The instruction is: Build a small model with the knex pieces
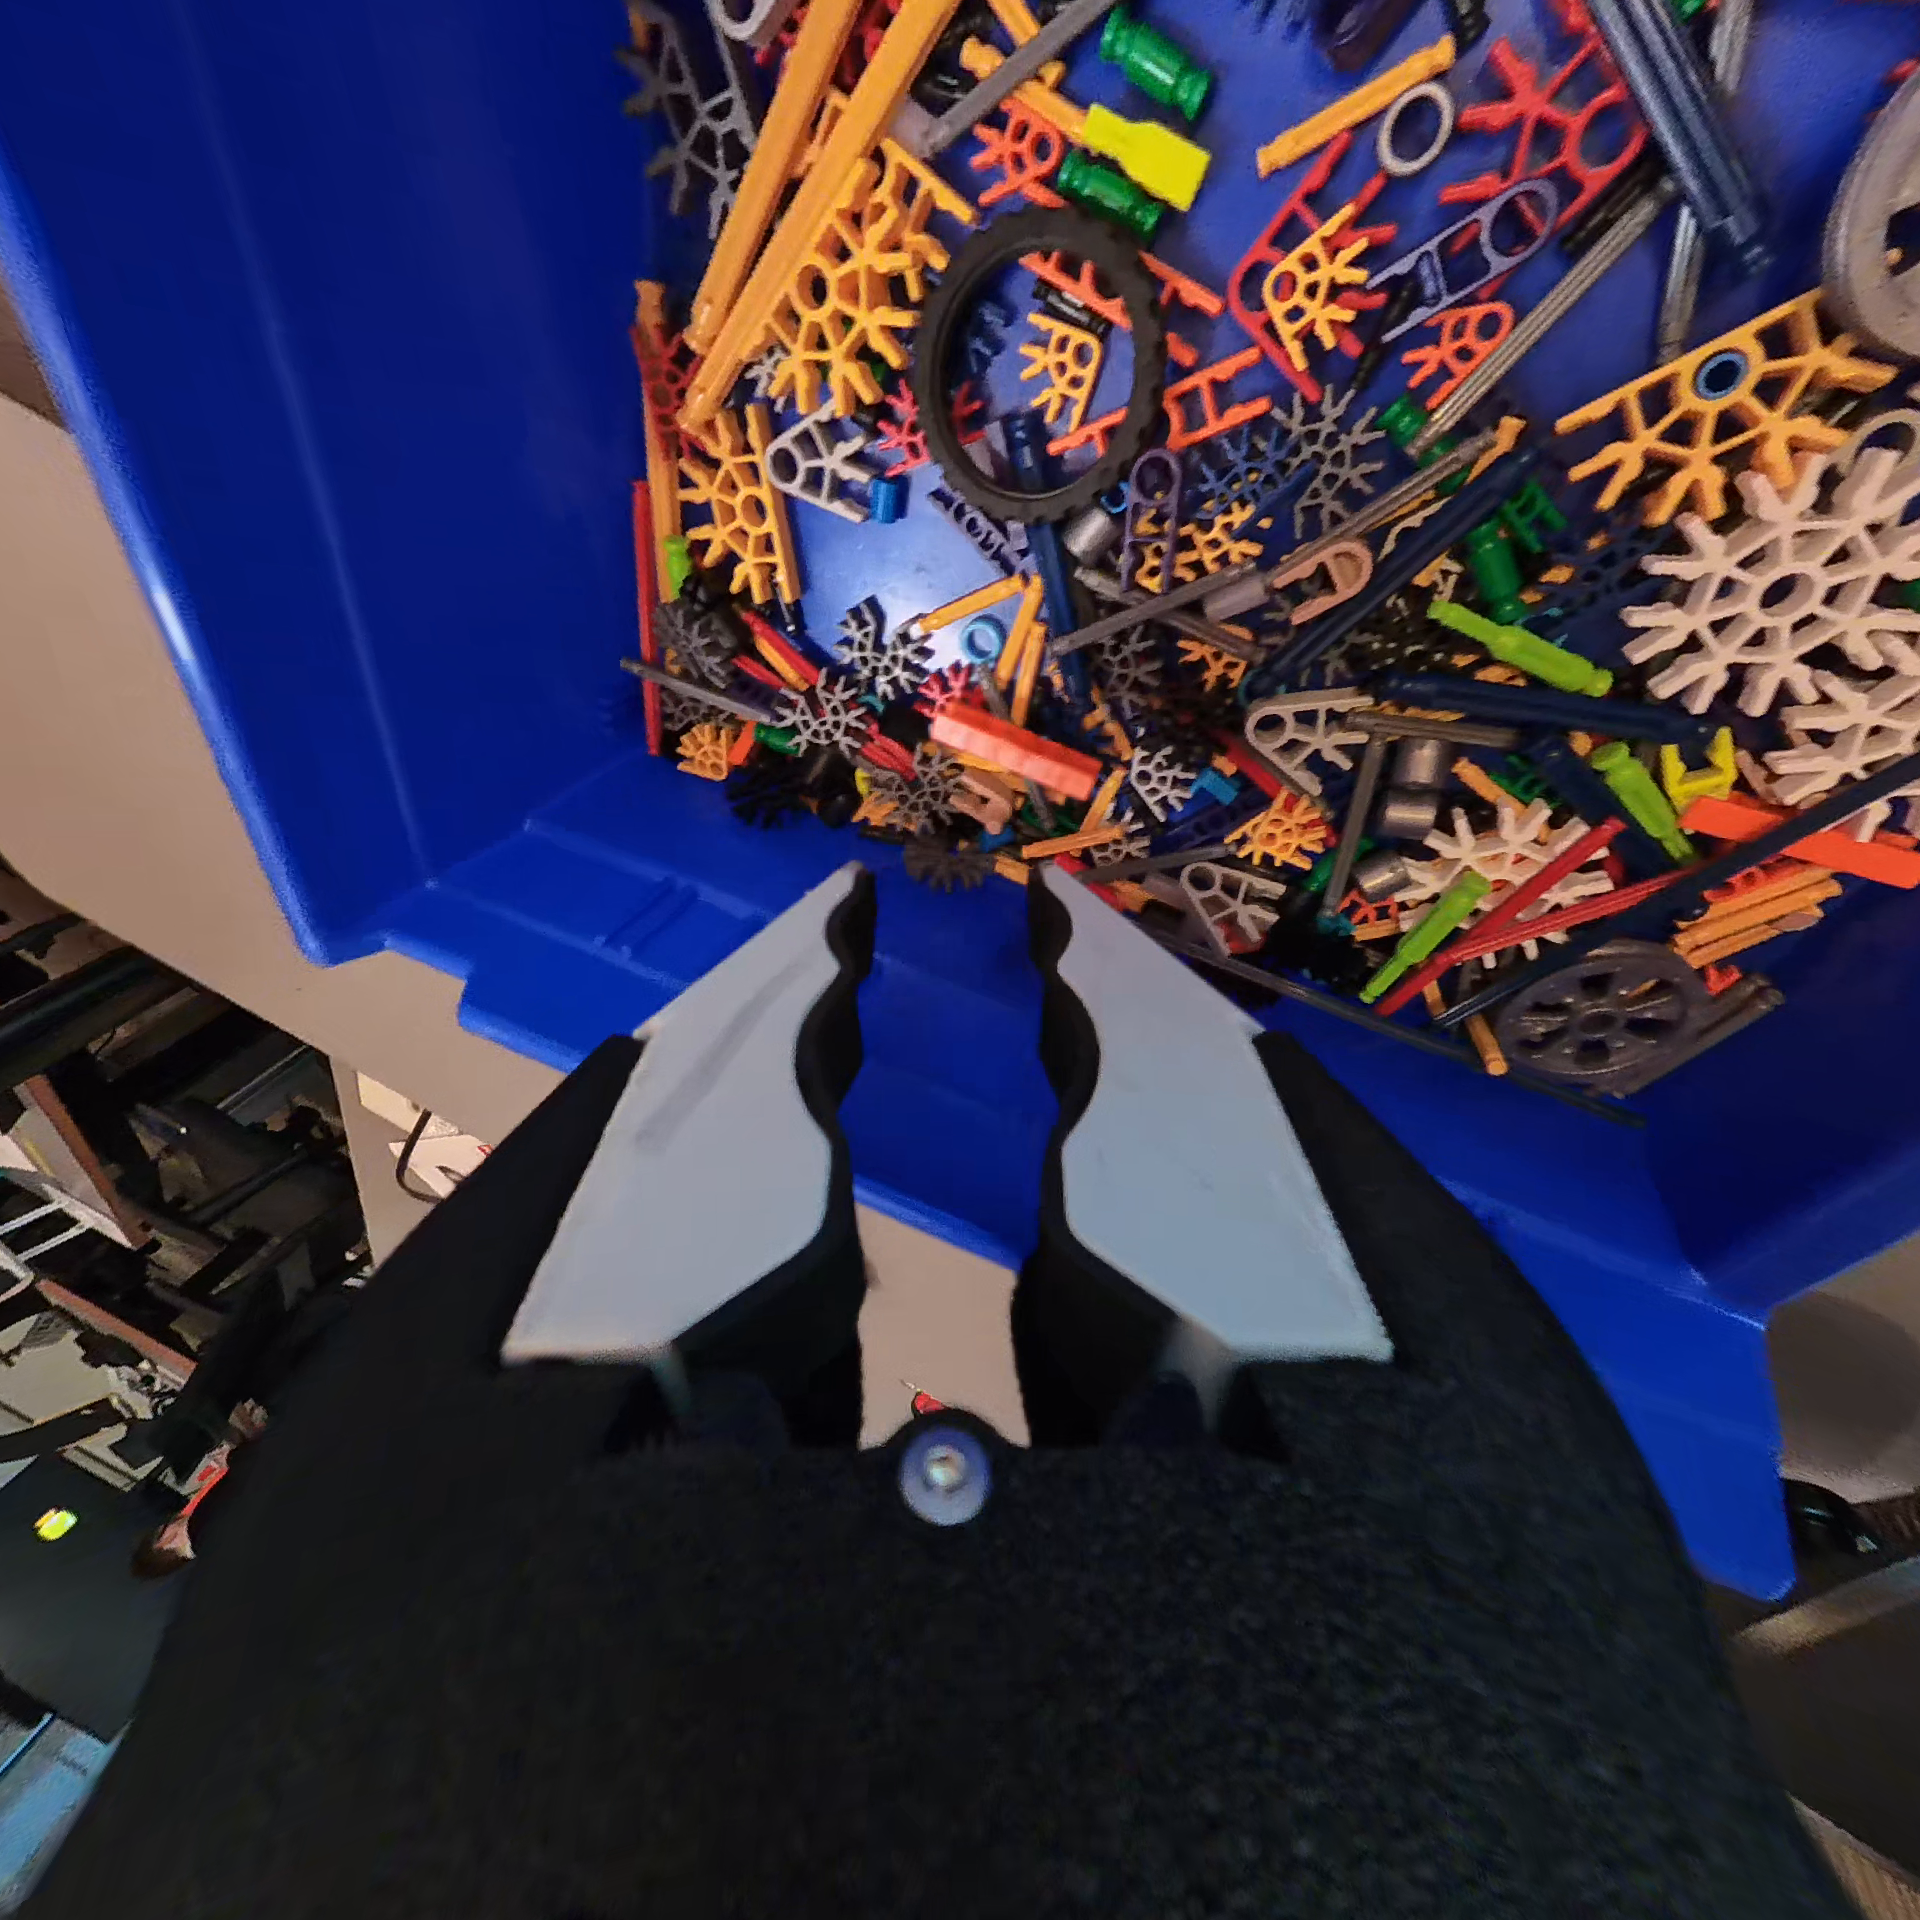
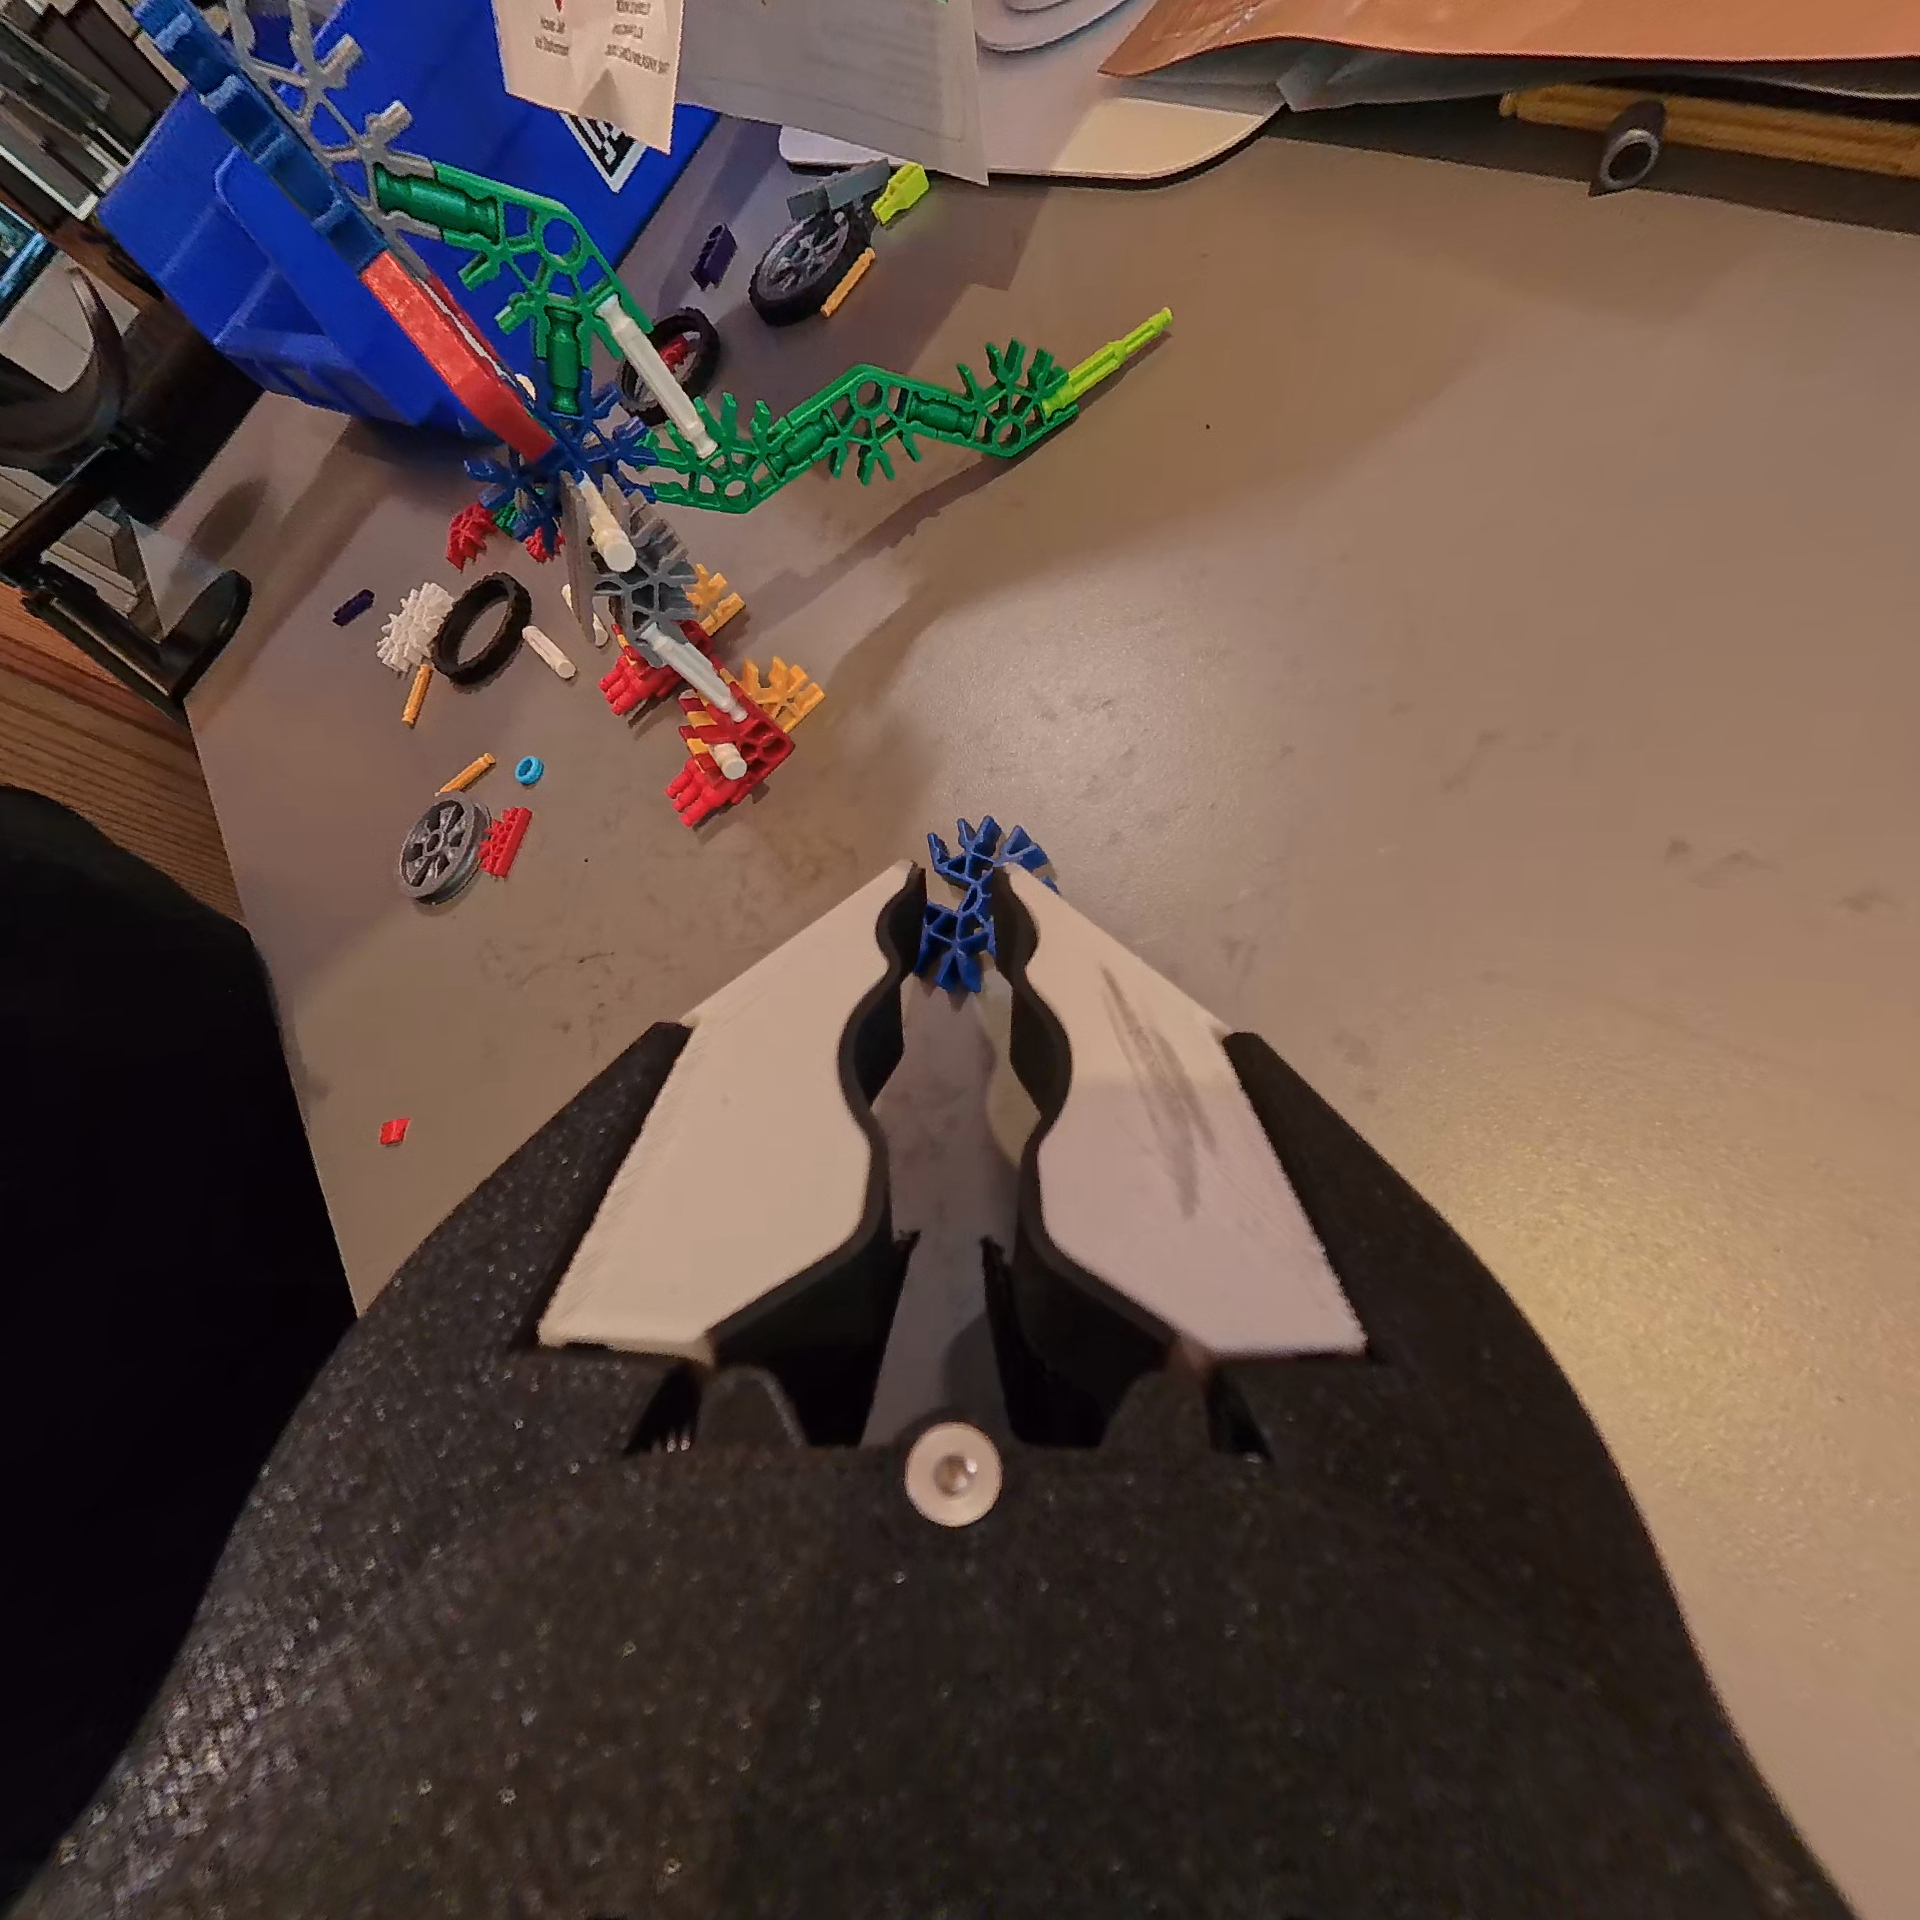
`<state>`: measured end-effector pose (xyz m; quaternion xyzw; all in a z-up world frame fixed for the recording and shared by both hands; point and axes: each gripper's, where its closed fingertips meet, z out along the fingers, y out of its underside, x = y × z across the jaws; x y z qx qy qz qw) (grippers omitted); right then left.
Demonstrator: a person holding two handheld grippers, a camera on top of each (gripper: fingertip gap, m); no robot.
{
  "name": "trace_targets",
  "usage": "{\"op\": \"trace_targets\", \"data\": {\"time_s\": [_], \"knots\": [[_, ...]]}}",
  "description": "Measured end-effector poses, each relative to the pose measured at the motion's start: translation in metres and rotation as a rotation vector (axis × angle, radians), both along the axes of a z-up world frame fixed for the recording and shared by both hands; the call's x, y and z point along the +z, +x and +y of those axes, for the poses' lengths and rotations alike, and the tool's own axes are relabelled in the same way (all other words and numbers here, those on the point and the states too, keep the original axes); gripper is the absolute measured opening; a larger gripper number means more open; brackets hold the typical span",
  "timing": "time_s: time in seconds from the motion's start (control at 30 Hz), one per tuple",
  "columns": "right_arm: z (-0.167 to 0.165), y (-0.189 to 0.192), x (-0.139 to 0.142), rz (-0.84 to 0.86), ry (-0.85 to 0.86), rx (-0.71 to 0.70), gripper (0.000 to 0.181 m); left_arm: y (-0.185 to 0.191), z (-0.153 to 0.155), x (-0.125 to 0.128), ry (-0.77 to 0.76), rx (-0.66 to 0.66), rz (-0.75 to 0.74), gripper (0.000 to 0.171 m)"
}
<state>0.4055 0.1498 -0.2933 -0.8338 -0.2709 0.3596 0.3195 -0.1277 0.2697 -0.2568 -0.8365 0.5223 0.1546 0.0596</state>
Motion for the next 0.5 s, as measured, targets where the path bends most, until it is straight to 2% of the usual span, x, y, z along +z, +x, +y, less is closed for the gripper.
{"op": "trace_targets", "data": {"time_s": [0.27, 0.4, 0.5], "knots": [[0.000, 0.000, 0.000, -0.001, -0.003, -0.001, 0.013, -0.012, 0.016, 0.019, 0.075, 0.046, -0.031, 0.028], [0.000, 0.000, -0.001, -0.001, -0.005, -0.002, 0.013, -0.002, 0.021, 0.016, 0.080, 0.028, -0.061, 0.030], [0.001, 0.000, -0.001, -0.001, -0.006, -0.001, 0.013, 0.019, 0.025, 0.007, 0.063, 0.031, -0.137, 0.031]]}}
